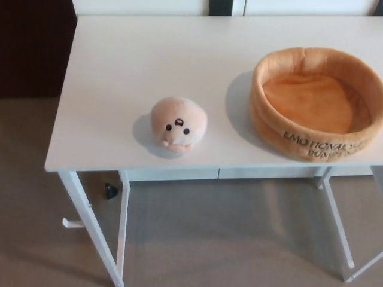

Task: The robot walks towards a table in front, picks a dumpling toy with left hand and puts it in an orange round plate

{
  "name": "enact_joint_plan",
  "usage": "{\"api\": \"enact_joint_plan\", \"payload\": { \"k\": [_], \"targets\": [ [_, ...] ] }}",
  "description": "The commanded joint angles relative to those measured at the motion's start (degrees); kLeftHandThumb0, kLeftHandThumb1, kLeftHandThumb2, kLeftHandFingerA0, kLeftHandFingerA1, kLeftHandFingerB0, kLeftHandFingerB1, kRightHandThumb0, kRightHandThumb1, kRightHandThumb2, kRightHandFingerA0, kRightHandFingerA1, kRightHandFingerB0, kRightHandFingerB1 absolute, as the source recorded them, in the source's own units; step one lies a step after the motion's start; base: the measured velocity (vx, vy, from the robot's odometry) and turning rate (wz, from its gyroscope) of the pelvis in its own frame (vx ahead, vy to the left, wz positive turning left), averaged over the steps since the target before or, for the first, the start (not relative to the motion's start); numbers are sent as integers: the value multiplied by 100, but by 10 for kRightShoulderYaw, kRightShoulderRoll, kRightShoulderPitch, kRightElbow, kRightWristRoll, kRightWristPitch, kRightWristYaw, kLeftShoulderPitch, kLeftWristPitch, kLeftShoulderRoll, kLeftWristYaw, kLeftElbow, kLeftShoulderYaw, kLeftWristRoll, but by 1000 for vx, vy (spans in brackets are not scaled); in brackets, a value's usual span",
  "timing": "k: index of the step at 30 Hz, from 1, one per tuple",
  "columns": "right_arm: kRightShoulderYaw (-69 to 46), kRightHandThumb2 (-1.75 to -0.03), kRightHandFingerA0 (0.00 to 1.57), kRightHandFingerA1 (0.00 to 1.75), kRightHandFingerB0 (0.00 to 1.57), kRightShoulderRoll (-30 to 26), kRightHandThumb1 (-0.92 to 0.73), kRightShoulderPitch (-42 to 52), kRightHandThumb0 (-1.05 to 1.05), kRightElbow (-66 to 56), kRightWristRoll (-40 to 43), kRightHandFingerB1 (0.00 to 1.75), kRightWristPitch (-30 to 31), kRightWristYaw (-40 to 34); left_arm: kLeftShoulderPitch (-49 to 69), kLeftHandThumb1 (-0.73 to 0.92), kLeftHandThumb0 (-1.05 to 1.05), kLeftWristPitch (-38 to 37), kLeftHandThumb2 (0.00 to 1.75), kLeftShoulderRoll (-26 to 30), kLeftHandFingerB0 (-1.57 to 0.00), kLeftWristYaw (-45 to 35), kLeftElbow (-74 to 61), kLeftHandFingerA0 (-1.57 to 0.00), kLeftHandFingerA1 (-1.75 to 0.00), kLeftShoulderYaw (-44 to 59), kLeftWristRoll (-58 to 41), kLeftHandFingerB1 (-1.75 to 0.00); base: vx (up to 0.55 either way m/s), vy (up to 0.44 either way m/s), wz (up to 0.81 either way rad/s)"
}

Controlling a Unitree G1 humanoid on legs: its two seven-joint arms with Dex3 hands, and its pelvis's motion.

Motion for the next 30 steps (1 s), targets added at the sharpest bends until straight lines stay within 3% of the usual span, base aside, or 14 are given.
{"api": "enact_joint_plan", "payload": {
  "k": [1,3,4,5,9,10,12,13,14,15,16,20,21,30],
  "targets": [
    [-10,-61,69,52,37,-6,-72,2,-35,0,6,33,6,6,5,59,-39,-3,58,4,-32,0,0,-61,-50,-2,2,-32,-32,-199,-4],
    [-10,-61,69,52,37,-6,-72,2,-35,0,5,33,6,7,5,59,-39,-3,58,4,-32,0,0,-61,-50,-2,2,-32,64,-252,12],
    [-6,-83,64,60,34,-7,-61,3,-44,-2,0,45,3,5,6,45,-46,-7,79,4,-24,-8,-1,-50,-58,2,-4,-44,28,-372,-56],
    [-6,-83,61,59,34,-7,-61,5,-43,-4,0,46,1,6,7,60,-38,-6,59,3,-31,-9,0,-56,-47,4,-5,-32,64,-257,25],
    [-8,-82,60,57,33,-7,-61,7,-43,-6,3,45,-1,8,7,60,-38,-3,58,2,-32,-8,1,-57,-47,5,-5,-32,52,-192,-1],
    [-7,-61,68,48,34,-7,-72,7,-35,-5,2,32,0,8,7,46,-43,-4,77,2,-26,-7,1,-53,-58,5,-5,-44,39,-139,-2],
    [-7,-61,67,46,34,-7,-72,4,-35,-4,0,32,3,7,6,46,-43,-4,77,1,-26,0,1,-54,-59,4,-2,-44,25,-55,-1],
    [-7,-61,67,46,34,-7,-72,4,-35,-4,1,32,3,7,5,46,-43,-3,77,1,-26,2,2,-54,-59,3,0,-44,0,0,0],
    [-8,-62,68,48,35,-6,-71,4,-35,-4,1,32,3,5,5,58,-38,-3,58,0,-32,4,2,-58,-45,3,0,-32,8,-21,-9],
    [-8,-62,68,48,35,-6,-71,4,-35,-4,1,32,3,5,5,58,-38,-3,58,0,-32,4,3,-58,-45,3,1,-32,-22,13,-8],
    [-4,-82,64,60,31,-8,-60,3,-44,-4,-3,44,1,5,5,58,-38,-4,58,0,-31,1,3,-57,-46,3,-1,-32,0,0,0],
    [-2,-82,64,60,31,-8,-60,3,-44,-4,-4,44,0,4,5,58,-38,-5,58,0,-31,-1,3,-57,-46,4,-1,-32,84,132,3],
    [-4,-61,66,46,34,-7,-72,3,-35,-3,-2,32,0,4,5,47,-48,-7,78,1,-25,-2,2,-54,-58,3,0,-44,86,172,13],
    [-5,-62,68,46,34,-5,-71,-1,-36,1,-5,32,2,2,7,47,-49,-15,79,2,-26,-3,-1,-53,-58,0,-1,-44,1,9,0]
  ]
}}
